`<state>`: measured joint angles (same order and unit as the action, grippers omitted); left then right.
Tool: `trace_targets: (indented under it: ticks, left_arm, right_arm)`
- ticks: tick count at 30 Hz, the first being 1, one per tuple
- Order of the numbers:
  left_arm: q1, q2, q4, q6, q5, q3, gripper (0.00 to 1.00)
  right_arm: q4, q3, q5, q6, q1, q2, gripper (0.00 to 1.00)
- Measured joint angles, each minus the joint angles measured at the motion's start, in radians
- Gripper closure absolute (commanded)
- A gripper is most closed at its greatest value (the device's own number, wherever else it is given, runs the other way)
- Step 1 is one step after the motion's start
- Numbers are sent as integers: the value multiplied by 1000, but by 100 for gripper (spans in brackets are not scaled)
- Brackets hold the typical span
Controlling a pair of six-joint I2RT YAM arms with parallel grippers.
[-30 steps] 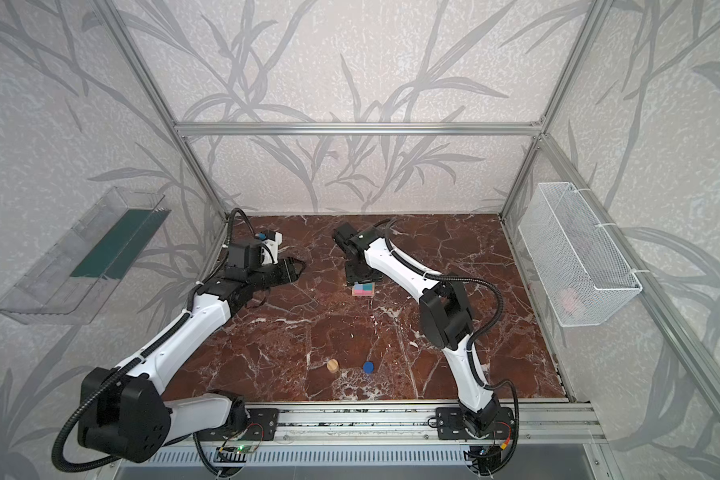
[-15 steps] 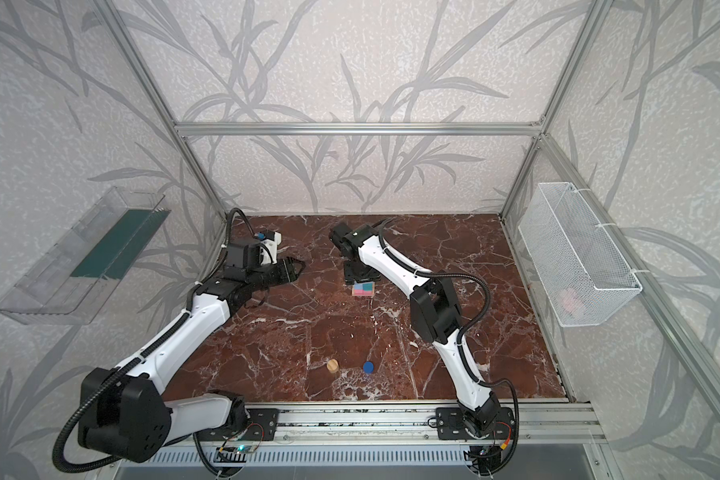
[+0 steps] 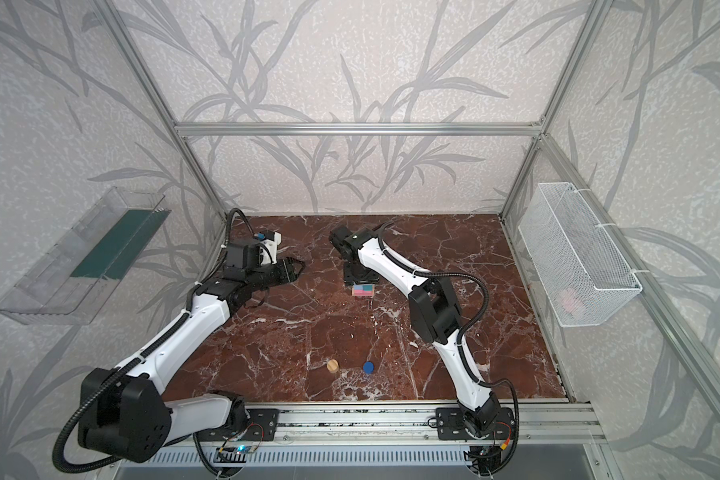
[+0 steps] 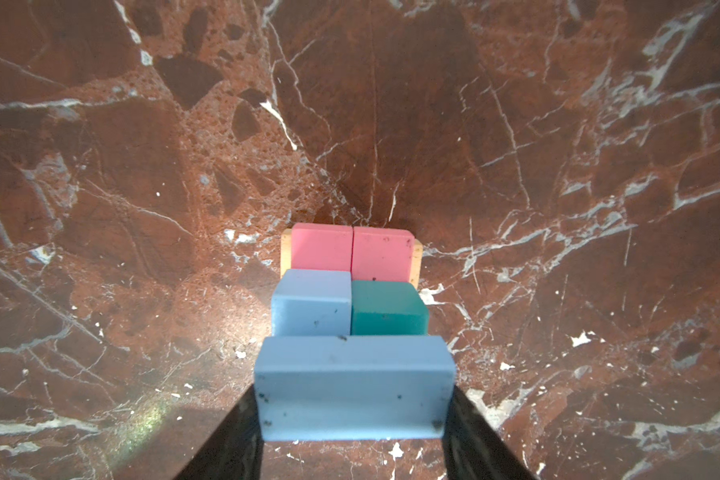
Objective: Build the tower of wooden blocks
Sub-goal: 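Hold the light-blue block with the right gripper above the light-blue and teal cubes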
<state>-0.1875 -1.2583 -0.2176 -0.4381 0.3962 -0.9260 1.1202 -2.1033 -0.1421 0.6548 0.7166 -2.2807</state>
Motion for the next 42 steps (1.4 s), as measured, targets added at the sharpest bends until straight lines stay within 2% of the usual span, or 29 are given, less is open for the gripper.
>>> trace_targets:
  ticks: [42]
  left_arm:
    - [7,0,0,0,17,0,55]
  right_arm:
    - [3,-39,-7,18,-7,-11,54]
